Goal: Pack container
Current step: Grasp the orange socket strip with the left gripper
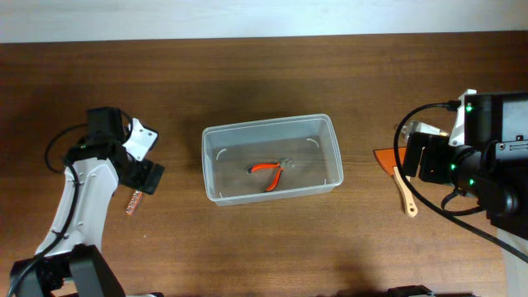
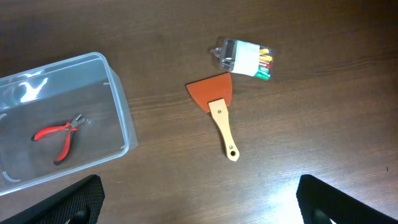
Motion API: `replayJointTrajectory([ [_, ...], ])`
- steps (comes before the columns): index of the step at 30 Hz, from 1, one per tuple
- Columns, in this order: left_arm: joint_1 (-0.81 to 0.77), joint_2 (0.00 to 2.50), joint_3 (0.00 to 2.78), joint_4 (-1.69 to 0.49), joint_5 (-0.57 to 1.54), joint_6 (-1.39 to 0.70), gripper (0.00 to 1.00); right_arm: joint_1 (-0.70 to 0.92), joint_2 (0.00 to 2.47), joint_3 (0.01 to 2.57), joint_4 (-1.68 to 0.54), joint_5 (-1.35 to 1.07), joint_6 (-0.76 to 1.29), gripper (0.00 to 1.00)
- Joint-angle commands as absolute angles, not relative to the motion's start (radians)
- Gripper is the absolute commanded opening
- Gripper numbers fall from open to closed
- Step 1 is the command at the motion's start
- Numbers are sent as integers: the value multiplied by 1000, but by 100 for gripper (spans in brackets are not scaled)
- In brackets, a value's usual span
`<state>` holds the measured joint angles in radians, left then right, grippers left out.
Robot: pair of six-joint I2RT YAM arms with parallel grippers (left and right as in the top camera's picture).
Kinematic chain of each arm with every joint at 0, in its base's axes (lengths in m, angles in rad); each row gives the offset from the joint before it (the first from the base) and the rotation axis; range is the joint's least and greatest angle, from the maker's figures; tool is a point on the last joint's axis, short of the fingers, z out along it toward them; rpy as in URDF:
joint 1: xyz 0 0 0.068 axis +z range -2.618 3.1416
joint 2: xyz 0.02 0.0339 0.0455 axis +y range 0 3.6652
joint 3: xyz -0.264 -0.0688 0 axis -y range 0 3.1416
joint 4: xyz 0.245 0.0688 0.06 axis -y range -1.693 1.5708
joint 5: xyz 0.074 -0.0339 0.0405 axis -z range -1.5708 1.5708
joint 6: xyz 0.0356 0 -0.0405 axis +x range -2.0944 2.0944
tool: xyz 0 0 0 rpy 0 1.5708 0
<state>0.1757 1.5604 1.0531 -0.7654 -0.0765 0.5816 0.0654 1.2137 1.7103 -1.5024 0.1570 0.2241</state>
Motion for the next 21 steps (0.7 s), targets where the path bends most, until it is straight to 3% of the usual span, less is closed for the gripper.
replayJointTrajectory([
  [1, 179, 1591, 1011, -741, -55, 604, 99, 70, 1213, 1717, -1499, 173, 218, 99],
  [21, 180, 1847, 1005, -735, -66, 583, 100, 70, 1213, 1717, -1500, 173, 217, 99],
])
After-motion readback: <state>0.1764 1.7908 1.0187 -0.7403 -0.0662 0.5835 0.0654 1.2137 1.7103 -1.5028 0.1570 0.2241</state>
